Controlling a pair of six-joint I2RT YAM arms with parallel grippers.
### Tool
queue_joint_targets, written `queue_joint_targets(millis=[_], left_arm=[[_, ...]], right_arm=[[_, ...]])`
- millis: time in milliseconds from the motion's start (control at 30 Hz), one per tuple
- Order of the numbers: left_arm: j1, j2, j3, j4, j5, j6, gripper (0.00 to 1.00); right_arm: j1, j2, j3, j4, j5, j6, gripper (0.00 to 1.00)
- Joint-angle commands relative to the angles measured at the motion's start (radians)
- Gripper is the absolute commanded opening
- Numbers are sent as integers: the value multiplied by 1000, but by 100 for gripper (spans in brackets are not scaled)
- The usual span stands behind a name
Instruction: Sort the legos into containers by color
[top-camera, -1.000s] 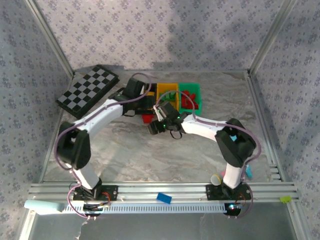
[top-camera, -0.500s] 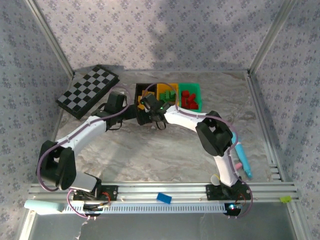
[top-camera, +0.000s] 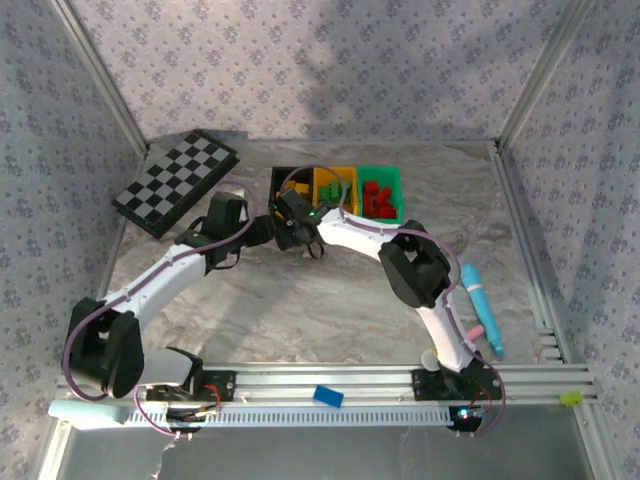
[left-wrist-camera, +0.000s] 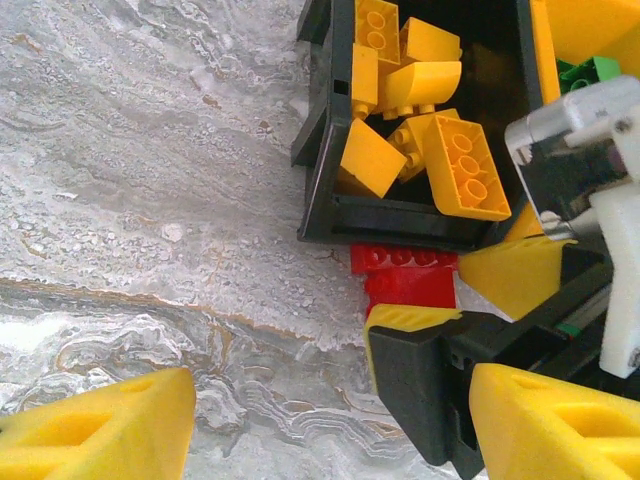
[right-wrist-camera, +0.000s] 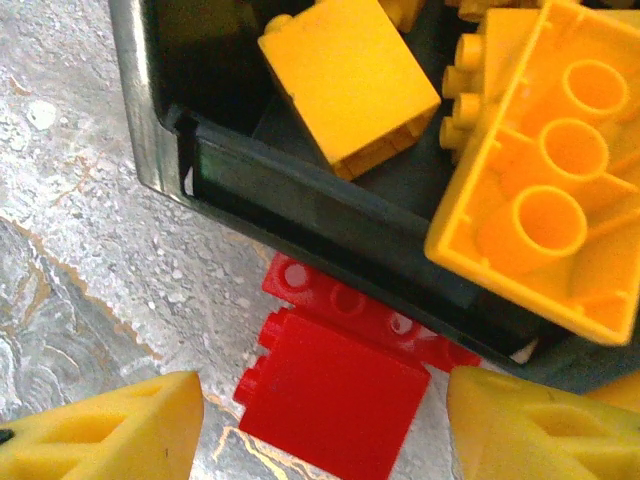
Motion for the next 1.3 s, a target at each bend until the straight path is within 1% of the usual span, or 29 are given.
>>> queue_joint_targets(millis=[0, 100, 300, 467, 633, 800, 967, 1067, 1133, 1267], left_arm=[[4, -23, -7, 18, 6, 22, 73], [7, -18, -9, 13, 0, 21, 73], [9, -13, -15, 25, 10, 10, 73], [10, -13, -13, 16, 2, 11, 73], [9, -12, -15, 15, 4, 8, 73], [9, -11, -24, 27, 15, 2, 73], [10, -19, -30, 30, 19, -1, 73], [10, -26, -36, 29, 18, -1, 73], [9, -30, -38, 28, 15, 0, 73], [9, -35, -39, 22, 7, 2, 73]], right_arm=[[-11, 36, 39, -41, 0, 15, 67], [-23, 39, 56, -45, 17, 11, 68], [-44, 45, 79, -49, 2, -8, 69], [-25, 42, 71, -62, -7, -20, 69], [4, 25, 37, -70, 18, -20, 69], [8, 26, 19, -75, 25, -9, 69], [5, 47, 42, -80, 20, 0, 68], [6, 63, 64, -87, 14, -2, 62], [6, 76, 79, -94, 12, -6, 55], [5, 86, 89, -103, 12, -6, 49]])
